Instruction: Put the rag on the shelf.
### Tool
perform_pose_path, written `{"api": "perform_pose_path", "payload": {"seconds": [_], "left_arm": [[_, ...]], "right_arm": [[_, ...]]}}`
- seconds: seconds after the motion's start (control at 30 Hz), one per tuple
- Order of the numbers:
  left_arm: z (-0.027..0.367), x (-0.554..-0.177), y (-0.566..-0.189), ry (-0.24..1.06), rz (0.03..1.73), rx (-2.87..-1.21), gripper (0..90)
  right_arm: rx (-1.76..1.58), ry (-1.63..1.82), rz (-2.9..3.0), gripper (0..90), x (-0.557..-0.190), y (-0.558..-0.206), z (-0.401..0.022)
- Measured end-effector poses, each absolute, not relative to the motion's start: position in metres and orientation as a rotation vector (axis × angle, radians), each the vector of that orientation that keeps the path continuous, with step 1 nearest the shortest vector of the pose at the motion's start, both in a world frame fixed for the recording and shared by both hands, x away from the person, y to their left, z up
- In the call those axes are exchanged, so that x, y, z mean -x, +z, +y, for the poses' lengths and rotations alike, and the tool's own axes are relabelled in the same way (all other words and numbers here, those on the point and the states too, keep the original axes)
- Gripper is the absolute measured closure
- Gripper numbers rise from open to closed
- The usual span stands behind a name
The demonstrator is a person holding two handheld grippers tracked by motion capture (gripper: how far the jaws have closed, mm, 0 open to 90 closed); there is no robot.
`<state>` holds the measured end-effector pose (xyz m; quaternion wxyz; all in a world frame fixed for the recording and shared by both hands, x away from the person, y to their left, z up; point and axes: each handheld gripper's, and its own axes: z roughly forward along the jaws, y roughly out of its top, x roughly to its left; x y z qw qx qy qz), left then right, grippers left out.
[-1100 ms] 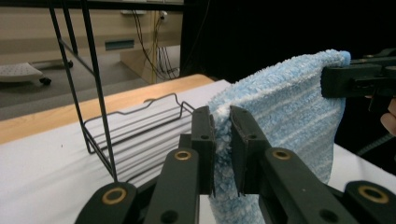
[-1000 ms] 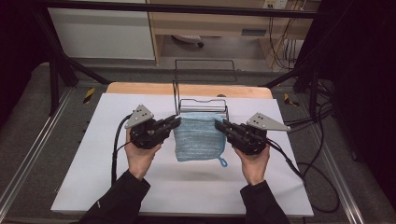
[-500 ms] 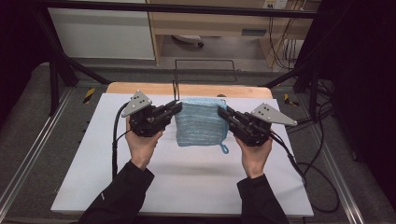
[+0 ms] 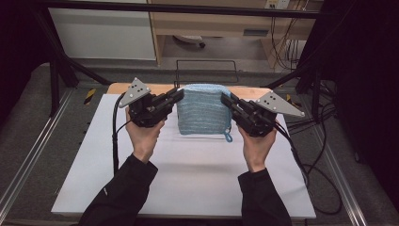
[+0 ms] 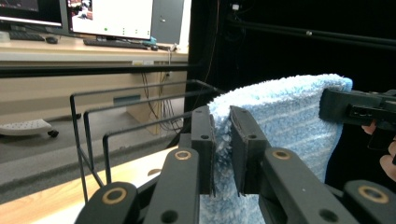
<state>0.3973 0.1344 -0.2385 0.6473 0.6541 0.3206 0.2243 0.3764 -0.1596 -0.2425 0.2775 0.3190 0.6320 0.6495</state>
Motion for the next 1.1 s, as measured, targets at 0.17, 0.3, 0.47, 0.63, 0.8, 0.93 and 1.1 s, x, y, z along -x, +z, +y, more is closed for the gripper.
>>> {"api": "perform_pose_path", "payload": {"seconds": [0.17,0.3,0.47,0.63,0.8,0.93,1.1], "left_arm": [[0.134,-0.4,-0.229,0.517,0.721,-1.465,80.2],[0.133,-0.403,-0.22,0.525,0.715,-1.45,80.2],[0.131,-0.405,-0.207,0.538,0.703,-1.422,80.2],[0.131,-0.406,-0.194,0.539,0.687,-1.385,80.2],[0.13,-0.407,-0.182,0.556,0.672,-1.368,80.2],[0.129,-0.409,-0.174,0.569,0.661,-1.357,80.2],[0.128,-0.415,-0.165,0.57,0.662,-1.34,80.3]], "right_arm": [[-0.851,1.757,1.668,82.0,-0.38,-0.234,-0.159],[-0.845,1.754,1.651,82.0,-0.383,-0.226,-0.159],[-0.825,1.753,1.625,82.0,-0.386,-0.213,-0.158],[-0.802,1.762,1.591,82.1,-0.387,-0.198,-0.157],[-0.789,1.77,1.563,82.0,-0.389,-0.186,-0.157],[-0.784,1.773,1.548,82.1,-0.393,-0.178,-0.157],[-0.78,1.775,1.528,82.1,-0.399,-0.169,-0.156]]}}
